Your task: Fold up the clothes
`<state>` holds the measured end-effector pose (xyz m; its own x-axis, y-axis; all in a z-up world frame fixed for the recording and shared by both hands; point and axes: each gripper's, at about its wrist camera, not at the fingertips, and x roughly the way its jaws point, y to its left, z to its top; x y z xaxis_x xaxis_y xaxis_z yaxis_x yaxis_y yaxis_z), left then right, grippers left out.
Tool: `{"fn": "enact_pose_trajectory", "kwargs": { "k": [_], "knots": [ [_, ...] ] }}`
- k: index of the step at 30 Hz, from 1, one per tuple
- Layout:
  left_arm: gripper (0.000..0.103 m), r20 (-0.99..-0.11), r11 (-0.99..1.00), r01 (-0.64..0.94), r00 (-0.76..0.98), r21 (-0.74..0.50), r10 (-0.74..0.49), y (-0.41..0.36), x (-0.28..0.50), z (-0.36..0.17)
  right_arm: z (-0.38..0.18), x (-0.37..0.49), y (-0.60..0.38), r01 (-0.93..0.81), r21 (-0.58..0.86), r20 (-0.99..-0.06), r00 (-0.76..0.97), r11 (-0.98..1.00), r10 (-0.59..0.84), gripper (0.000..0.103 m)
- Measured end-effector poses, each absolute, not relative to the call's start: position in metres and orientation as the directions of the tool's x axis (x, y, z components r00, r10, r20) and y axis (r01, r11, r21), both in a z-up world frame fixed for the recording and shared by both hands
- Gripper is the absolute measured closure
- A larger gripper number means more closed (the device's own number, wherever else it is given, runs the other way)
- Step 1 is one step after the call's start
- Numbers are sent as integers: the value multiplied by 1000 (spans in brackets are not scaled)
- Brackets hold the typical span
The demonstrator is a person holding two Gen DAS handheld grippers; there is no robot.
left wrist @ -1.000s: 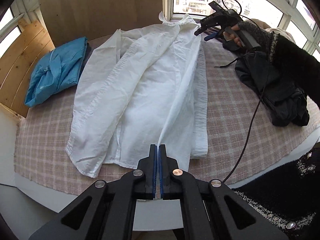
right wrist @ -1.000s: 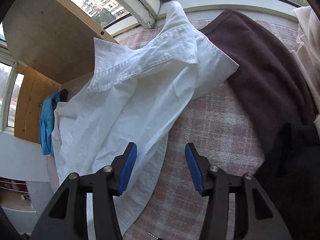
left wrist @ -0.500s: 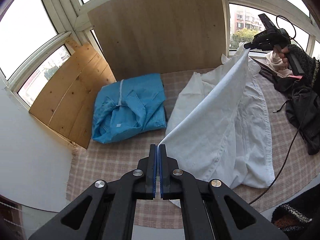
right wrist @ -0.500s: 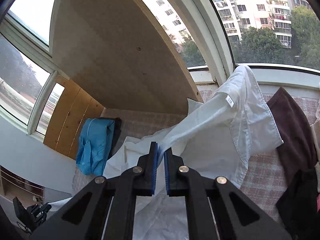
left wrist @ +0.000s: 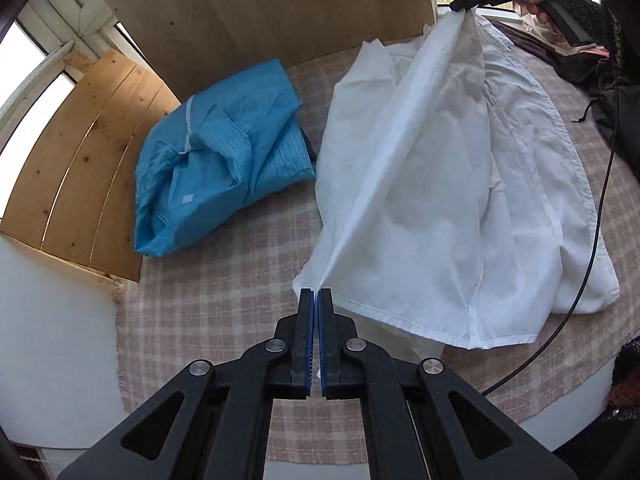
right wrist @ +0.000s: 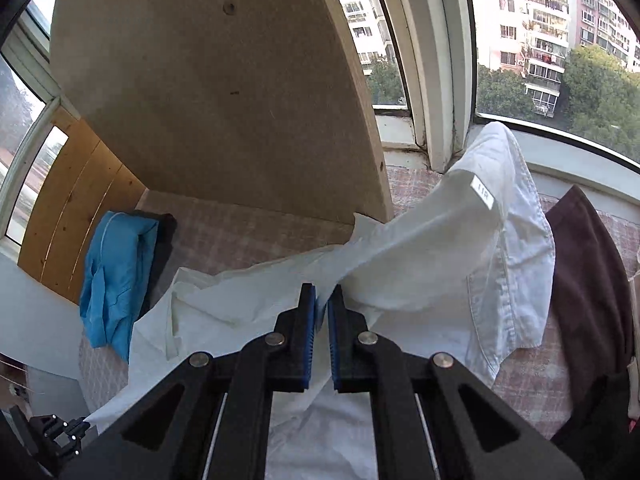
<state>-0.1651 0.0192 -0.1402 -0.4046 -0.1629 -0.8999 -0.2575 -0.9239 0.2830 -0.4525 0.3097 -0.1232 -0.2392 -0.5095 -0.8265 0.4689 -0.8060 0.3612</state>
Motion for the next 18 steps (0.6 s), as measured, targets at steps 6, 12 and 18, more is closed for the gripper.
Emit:
{"fn": "enact_pose_trajectory", "kwargs": {
  "k": [6,12,18],
  "knots": [
    [85,-931,-949,-229,-340,217,-131,23,-151,-165,-153,-459,325,432,291,-890,-204,-854,-407,75],
    [78,-896,-957,-140,-407,252,-177,22,-118,-118,-122,-449,375,414,380,-853,-189,-827,-487,62],
    [73,-905,-932,-345,-424,116,45,126,-70,-111,-123,-433,427,403,407,-864,-120,-820,-488,59]
  ]
}}
